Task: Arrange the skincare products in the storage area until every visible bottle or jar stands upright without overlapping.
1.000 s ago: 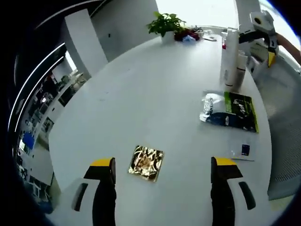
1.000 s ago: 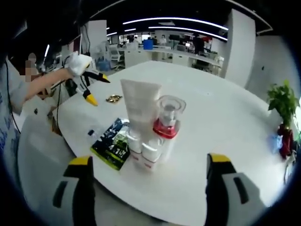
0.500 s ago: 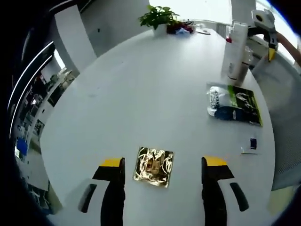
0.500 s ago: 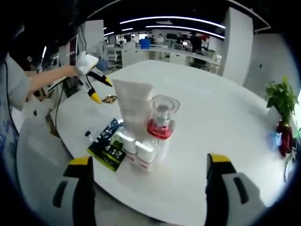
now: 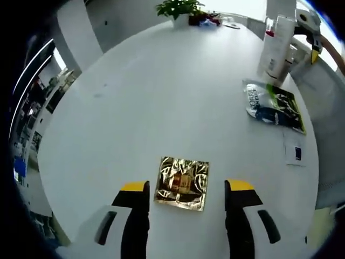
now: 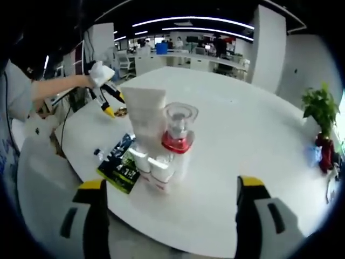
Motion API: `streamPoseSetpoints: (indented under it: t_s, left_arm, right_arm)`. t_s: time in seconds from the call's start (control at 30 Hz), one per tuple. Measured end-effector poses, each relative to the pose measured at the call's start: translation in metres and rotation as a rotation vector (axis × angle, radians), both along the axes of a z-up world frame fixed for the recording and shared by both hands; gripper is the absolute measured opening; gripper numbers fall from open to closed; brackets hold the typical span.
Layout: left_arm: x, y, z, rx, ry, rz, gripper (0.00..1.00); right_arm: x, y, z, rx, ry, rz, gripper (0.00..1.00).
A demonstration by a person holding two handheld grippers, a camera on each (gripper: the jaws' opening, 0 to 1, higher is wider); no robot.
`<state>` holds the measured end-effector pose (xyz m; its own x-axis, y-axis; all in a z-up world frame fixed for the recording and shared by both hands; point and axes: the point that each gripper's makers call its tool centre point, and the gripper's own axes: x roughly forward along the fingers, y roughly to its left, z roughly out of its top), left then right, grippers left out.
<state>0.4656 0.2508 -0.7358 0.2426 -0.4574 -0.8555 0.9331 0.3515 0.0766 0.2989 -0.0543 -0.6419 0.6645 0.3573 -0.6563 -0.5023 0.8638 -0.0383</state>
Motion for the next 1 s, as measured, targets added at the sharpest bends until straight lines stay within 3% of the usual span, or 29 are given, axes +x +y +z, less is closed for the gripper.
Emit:
streamPoseSetpoints:
  t_s: [0.5,0.7,1.0]
  left_arm:
    - [0.004,0.0,-0.01,0.043,0.054,-0.034,0.43]
    - [0.001,0.001,-0.011,0.017,0.102,-0.009,0.4]
    - [0.002,-0.001,-0.009,-0.003,0.086,0.009,0.38]
  right_arm:
    - [-0.001,-0.001,-0.005,0.004,0.015,-0.006,1.0]
    - [-0.001,-0.002,-0.007,0.001,0.017,-0.009,1.0]
    - [-0.002,0.001,-0.008,0.01,0.019,-0.001,1.0]
